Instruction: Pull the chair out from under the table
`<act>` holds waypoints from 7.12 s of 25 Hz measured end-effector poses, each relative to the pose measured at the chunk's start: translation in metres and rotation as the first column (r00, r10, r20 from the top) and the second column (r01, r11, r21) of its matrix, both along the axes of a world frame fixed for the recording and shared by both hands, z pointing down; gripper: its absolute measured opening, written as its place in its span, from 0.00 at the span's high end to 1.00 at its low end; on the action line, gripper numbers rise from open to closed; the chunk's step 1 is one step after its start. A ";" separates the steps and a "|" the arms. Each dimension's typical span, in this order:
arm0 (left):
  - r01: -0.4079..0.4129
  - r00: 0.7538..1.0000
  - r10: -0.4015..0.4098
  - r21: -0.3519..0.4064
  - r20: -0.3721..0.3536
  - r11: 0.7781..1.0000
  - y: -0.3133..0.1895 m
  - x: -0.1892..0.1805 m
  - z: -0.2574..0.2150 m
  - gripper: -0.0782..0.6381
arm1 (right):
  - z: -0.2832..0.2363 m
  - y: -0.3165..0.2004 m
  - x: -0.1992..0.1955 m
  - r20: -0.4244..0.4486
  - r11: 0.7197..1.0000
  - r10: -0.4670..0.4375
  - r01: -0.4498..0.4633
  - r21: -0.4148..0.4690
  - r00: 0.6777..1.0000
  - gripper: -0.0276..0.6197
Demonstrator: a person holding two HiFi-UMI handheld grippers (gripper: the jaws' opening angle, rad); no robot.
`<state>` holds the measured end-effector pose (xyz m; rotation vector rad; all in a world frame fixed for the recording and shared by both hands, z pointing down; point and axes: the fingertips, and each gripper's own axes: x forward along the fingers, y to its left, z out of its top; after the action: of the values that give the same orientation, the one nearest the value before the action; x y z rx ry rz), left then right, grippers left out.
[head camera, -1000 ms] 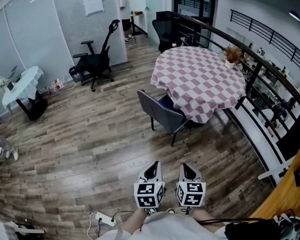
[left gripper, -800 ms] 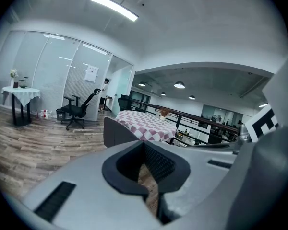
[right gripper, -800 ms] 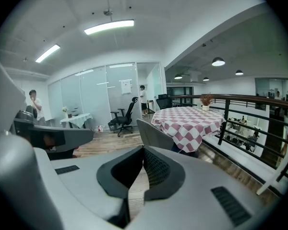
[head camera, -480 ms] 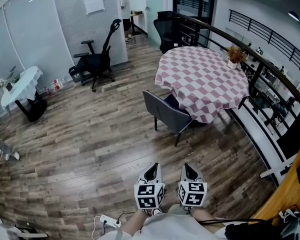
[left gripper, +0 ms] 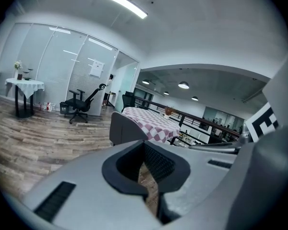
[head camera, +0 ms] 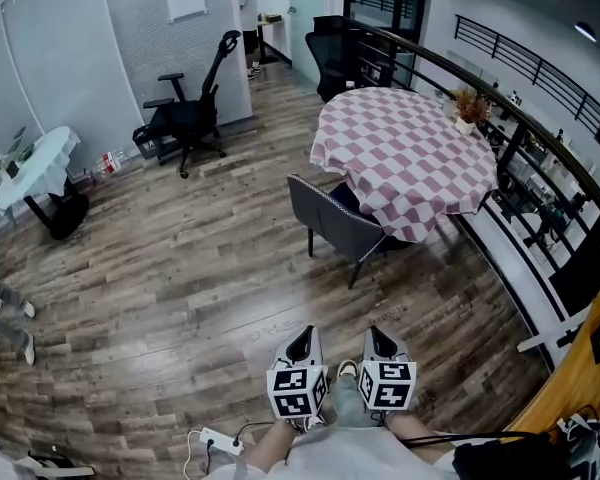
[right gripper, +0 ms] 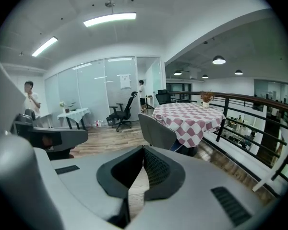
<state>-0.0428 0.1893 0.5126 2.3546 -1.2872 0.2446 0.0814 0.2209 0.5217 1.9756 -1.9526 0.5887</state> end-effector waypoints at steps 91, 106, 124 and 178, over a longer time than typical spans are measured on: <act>-0.306 0.943 0.310 -0.050 0.124 0.951 -0.327 0.174 0.025 0.89 | 0.026 -0.322 0.146 0.103 0.989 0.145 -0.142 -0.030 0.984 0.93; -0.399 0.912 0.404 -0.073 0.073 0.914 -0.392 0.105 0.034 0.89 | 0.032 -0.369 0.071 0.063 0.972 0.232 -0.229 -0.050 0.971 0.93; -0.367 0.924 0.378 -0.151 0.056 0.918 -0.438 0.039 0.068 0.89 | 0.047 -0.465 0.012 -0.030 0.996 -0.021 0.018 -0.082 0.999 0.89; -0.129 0.988 0.147 -0.265 0.049 0.956 -0.469 0.004 0.110 0.89 | 0.168 -0.514 0.008 0.061 0.627 -0.595 0.511 -0.587 0.801 0.78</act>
<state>-0.0393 -0.2799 0.6227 2.2262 -1.0484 0.5105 0.0889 -0.2932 0.6899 0.9335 -1.8524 0.7306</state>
